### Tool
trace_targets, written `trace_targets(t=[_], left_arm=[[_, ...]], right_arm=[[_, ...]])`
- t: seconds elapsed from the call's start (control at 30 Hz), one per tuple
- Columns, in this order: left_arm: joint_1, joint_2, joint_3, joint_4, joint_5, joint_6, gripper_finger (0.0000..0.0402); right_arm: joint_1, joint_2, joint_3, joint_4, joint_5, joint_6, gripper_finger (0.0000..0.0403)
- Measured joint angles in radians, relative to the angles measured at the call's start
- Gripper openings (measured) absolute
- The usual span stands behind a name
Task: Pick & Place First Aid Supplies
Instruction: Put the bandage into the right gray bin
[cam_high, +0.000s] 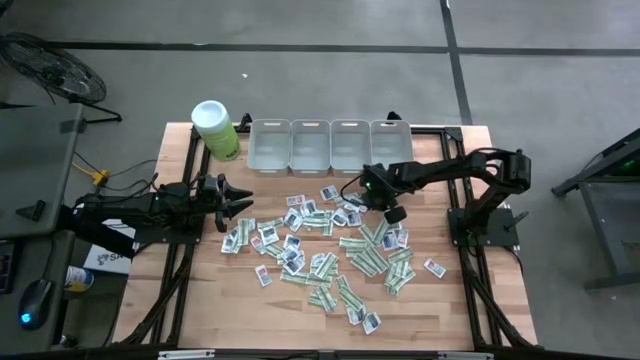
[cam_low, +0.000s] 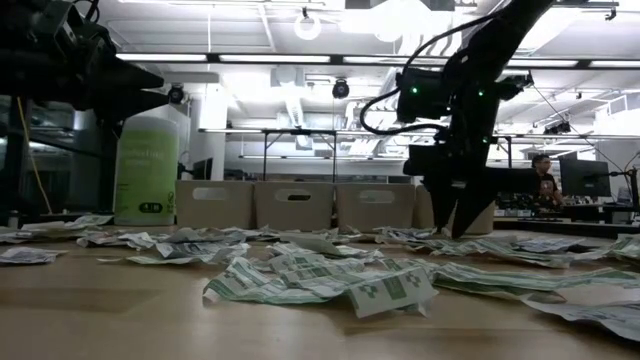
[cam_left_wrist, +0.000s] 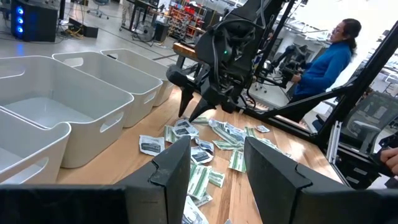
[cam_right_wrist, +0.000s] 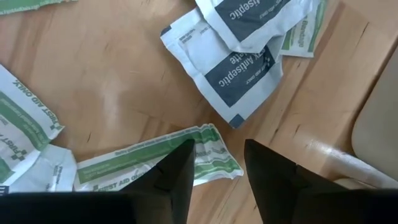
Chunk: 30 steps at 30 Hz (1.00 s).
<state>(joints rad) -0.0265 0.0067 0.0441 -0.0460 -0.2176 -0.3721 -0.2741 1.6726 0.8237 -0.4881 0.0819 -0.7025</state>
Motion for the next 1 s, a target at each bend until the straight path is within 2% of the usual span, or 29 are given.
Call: trace_targets(t=[0.2, 0.53, 0.73, 1.0], left_arm=[[0.0, 0.0, 0.0, 0.0, 0.0, 0.0, 0.015], [0.0, 0.0, 0.0, 0.0, 0.0, 0.0, 0.015], [0.0, 0.0, 0.0, 0.0, 0.0, 0.0, 0.015], [0.0, 0.0, 0.0, 0.0, 0.001, 0.0, 0.015]], right_arm=[[0.0, -0.006, -0.002, -0.012, -0.018, 0.014, 0.0104], [0.0, -0.012, -0.003, -0.019, -0.028, 0.074, 0.0009], [0.0, -0.073, -0.003, -0.085, 0.03, 0.188, 0.0009], [0.0, -0.191, 0.116, -0.298, 0.097, 0.36, 0.0003]])
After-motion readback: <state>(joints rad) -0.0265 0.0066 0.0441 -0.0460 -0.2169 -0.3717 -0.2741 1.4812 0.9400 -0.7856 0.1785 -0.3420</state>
